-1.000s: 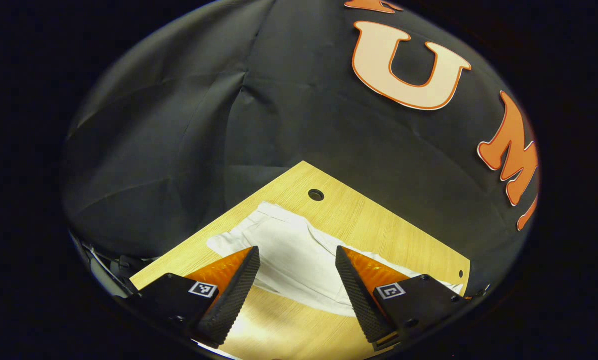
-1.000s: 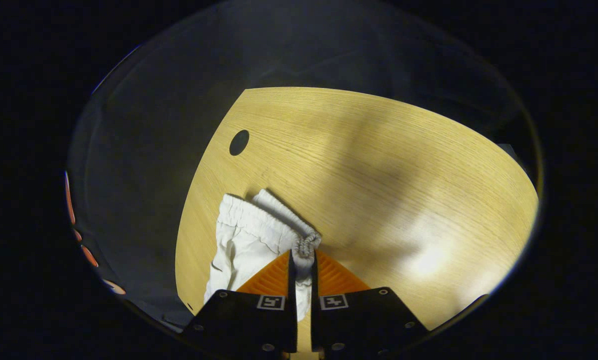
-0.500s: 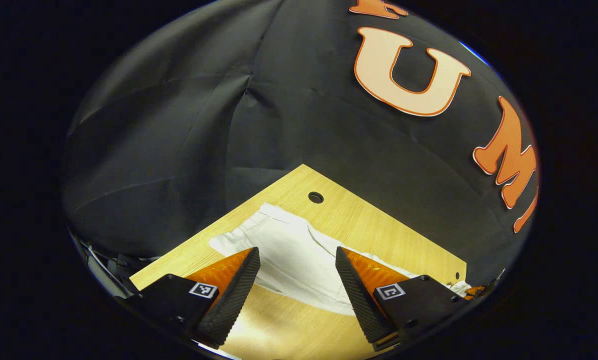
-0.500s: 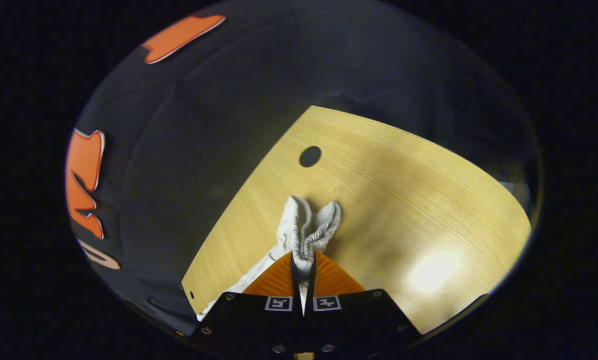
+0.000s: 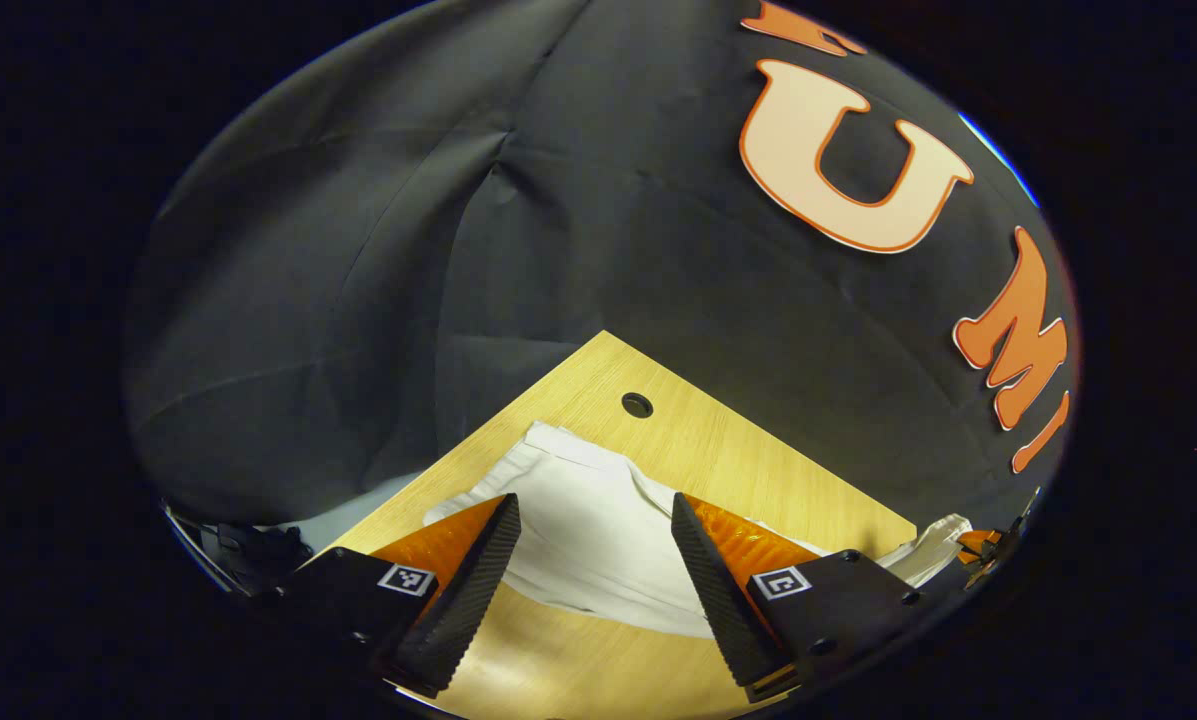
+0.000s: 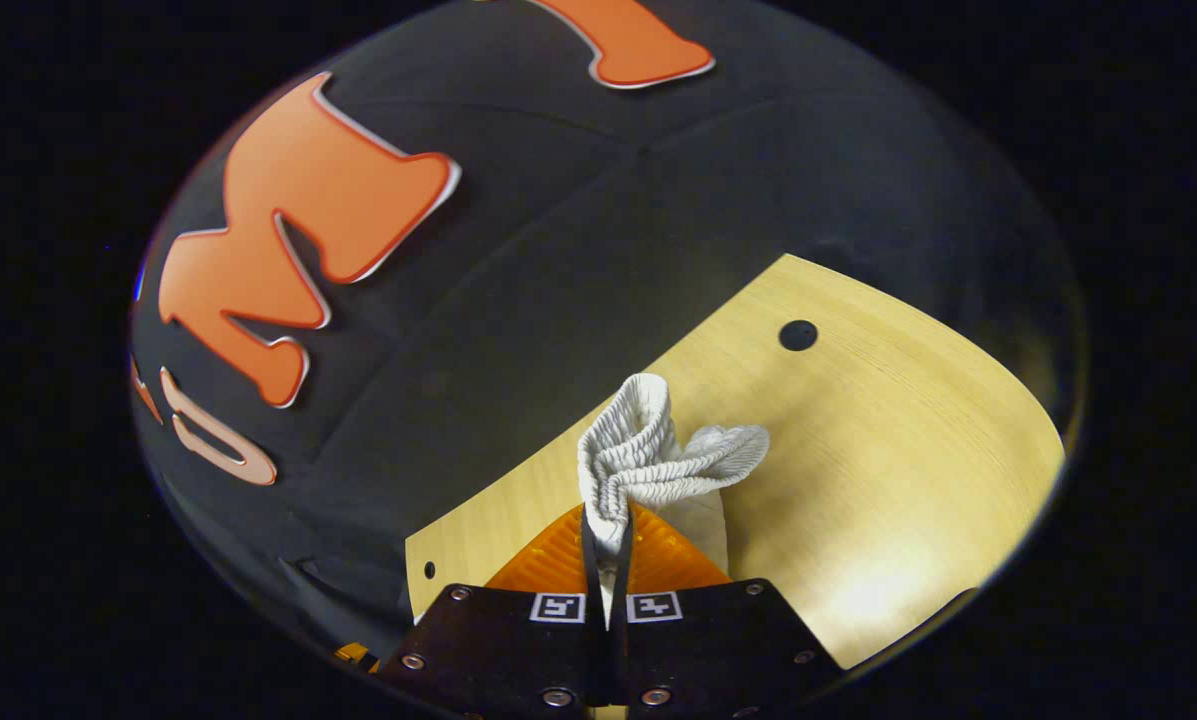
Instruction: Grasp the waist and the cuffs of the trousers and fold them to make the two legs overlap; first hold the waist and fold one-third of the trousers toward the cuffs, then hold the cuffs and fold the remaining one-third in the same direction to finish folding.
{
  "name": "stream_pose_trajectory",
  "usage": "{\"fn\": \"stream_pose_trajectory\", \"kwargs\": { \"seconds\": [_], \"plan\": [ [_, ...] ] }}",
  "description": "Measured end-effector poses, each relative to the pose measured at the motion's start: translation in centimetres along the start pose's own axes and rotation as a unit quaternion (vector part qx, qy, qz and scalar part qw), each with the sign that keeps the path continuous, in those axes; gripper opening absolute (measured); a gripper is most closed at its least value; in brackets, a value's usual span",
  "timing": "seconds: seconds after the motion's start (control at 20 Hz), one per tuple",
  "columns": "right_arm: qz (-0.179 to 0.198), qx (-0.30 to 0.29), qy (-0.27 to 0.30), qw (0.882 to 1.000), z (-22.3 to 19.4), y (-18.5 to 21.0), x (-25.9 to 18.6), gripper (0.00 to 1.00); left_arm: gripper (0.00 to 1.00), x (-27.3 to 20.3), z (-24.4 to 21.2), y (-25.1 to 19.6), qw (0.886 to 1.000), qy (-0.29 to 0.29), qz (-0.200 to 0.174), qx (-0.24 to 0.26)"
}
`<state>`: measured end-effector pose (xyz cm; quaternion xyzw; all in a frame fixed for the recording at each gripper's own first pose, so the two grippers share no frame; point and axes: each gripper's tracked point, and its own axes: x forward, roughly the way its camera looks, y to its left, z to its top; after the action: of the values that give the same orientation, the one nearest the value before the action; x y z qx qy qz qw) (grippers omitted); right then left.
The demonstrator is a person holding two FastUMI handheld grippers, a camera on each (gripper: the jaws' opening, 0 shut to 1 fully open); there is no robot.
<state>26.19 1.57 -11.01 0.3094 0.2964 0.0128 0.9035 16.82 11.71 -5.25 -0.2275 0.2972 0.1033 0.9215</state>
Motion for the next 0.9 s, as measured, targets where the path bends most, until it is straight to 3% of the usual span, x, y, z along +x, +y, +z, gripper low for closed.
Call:
{"fn": "stream_pose_trajectory", "kwargs": {
  "seconds": [0.4, 0.5, 0.9],
  "plan": [
    [0.034, -0.07, 0.035, 0.996, -9.7, 13.4, 1.8, 0.01, 0.96, 1.9, 2.2, 6.0, 1.0, 0.018, -0.017, -0.014],
    [0.039, -0.078, 0.061, 0.994, -13.3, 15.0, 2.5, 0.01, 1.0, 2.3, 2.8, 7.7, 0.999, 0.019, -0.019, -0.019],
    [0.014, -0.145, 0.147, 0.978, -25.6, 17.8, 6.6, 0.04, 0.99, 3.0, 2.8, 13.0, 0.998, 0.031, -0.014, -0.048]
  ]
}}
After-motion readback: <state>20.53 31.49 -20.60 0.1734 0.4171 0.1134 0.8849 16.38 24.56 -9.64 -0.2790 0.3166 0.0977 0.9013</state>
